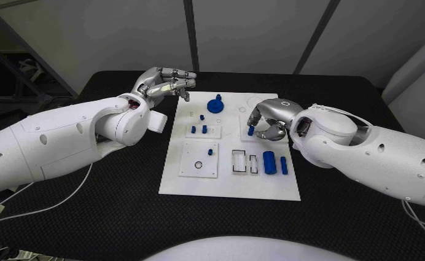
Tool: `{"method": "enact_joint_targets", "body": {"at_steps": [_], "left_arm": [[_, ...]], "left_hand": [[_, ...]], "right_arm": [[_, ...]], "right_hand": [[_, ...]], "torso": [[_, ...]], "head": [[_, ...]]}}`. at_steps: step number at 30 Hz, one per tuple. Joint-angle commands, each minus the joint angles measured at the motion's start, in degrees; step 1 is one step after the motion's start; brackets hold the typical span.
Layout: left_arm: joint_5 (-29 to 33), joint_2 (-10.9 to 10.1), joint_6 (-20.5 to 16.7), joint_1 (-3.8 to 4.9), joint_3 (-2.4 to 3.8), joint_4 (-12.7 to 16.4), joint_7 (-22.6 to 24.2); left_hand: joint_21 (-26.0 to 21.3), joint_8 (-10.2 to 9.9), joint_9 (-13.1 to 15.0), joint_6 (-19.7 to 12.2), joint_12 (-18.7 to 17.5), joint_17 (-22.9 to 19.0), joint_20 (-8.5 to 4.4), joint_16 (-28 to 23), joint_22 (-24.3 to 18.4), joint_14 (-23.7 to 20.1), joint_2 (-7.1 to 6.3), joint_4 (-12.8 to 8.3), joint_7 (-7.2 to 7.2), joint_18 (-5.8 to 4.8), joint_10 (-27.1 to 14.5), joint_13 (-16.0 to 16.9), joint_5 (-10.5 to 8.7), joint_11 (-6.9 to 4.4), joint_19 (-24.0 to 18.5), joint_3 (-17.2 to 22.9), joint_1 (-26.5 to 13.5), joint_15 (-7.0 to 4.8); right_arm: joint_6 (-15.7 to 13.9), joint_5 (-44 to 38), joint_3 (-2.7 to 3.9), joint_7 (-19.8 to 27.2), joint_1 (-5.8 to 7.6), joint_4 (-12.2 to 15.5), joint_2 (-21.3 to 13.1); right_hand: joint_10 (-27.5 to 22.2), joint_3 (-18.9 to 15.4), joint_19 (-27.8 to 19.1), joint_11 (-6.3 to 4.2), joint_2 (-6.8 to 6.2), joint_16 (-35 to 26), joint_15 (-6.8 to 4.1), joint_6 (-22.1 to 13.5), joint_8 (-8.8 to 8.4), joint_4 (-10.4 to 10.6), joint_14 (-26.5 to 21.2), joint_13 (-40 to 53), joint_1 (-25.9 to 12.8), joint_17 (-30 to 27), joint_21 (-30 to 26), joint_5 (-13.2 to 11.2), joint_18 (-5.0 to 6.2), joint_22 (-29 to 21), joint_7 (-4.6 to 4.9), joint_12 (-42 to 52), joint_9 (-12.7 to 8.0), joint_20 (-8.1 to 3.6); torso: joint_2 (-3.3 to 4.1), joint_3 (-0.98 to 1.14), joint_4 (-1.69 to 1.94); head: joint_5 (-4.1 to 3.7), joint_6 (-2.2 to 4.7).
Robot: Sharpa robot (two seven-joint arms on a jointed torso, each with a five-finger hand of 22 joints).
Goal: Assemble the parts on the task board
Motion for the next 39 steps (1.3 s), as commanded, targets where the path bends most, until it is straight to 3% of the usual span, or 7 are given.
{"method": "enact_joint_targets", "body": {"at_steps": [1, 7, 26, 39], "left_arm": [[0.09, 0.03, 0.66, 0.06, 0.04, 0.06, 0.23], [0.09, 0.05, 0.67, 0.06, 0.04, 0.05, 0.22], [0.09, 0.08, 0.75, 0.06, 0.04, -0.03, 0.15], [0.09, 0.14, 0.67, 0.06, 0.04, -0.18, 0.07]], "left_hand": [[-0.2, -0.3, -0.02, -0.35, 0.26, -0.08, 0.12, -0.22, -0.09, -0.47, 0.18, -0.08, 0.12, 0.27, -0.31, 0.06, -0.09, -0.04, -0.34, -0.35, 0.17, 0.0], [-0.22, -0.28, -0.01, -0.33, 0.33, -0.1, 0.14, -0.22, -0.09, -0.48, 0.22, -0.07, 0.12, 0.27, -0.33, 0.08, -0.09, -0.04, -0.35, -0.39, 0.16, 0.01], [-0.22, -0.28, -0.01, -0.33, 0.33, -0.1, 0.14, -0.22, -0.09, -0.48, 0.22, -0.07, 0.12, 0.27, -0.33, 0.08, -0.09, -0.04, -0.35, -0.39, 0.16, 0.01], [-0.22, -0.28, -0.01, -0.33, 0.33, -0.1, 0.14, -0.22, -0.09, -0.48, 0.22, -0.07, 0.12, 0.27, -0.33, 0.08, -0.09, -0.04, -0.35, -0.39, 0.16, 0.01]], "right_arm": [[2.19, -0.94, 0.03, -0.59, 0.1, -0.34, 0.37], [1.92, -1.0, 0.02, -0.23, 0.09, -1.09, 1.14], [1.6, -1.01, 0.01, -0.46, 0.07, -1.88, 1.87], [-4.05, -0.37, 0.01, 0.3, 0.05, -0.13, 1.07]], "right_hand": [[1.97, 0.53, 1.04, -0.25, 0.59, 0.51, -0.39, 0.98, 0.48, 0.43, 1.72, 0.19, 0.47, 0.34, 0.79, -0.4, 0.67, 0.82, 0.06, 1.04, 0.22, -0.22], [5.0, 1.35, 2.09, -0.94, 1.31, 0.54, -0.87, 2.85, 1.09, 0.7, 1.82, 0.38, 0.79, 0.12, 1.69, -0.59, 0.41, 1.98, -0.16, 2.4, 0.56, -0.74], [7.69, 1.66, 3.02, -1.68, 1.81, 0.91, -1.55, 4.85, 1.54, 1.01, 2.02, 0.61, 0.99, 0.38, 2.46, -1.41, 0.17, 3.0, -0.57, 3.12, 0.9, -1.28], [9.75, 1.4, 4.3, -2.43, 2.74, 1.68, -2.16, 7.25, 2.54, 1.23, 2.33, 1.04, 0.97, 1.3, 3.62, -1.47, -0.19, 4.6, -1.32, 3.51, 1.48, -1.82]], "torso": [[0.01, 0.03, 0.02], [0.02, 0.03, -0.03], [-0.04, 0.03, -0.02], [-0.08, 0.08, -0.02]], "head": [[-0.04, 0.03], [-0.04, -0.02], [-0.07, -0.31], [-0.08, -0.16]]}}
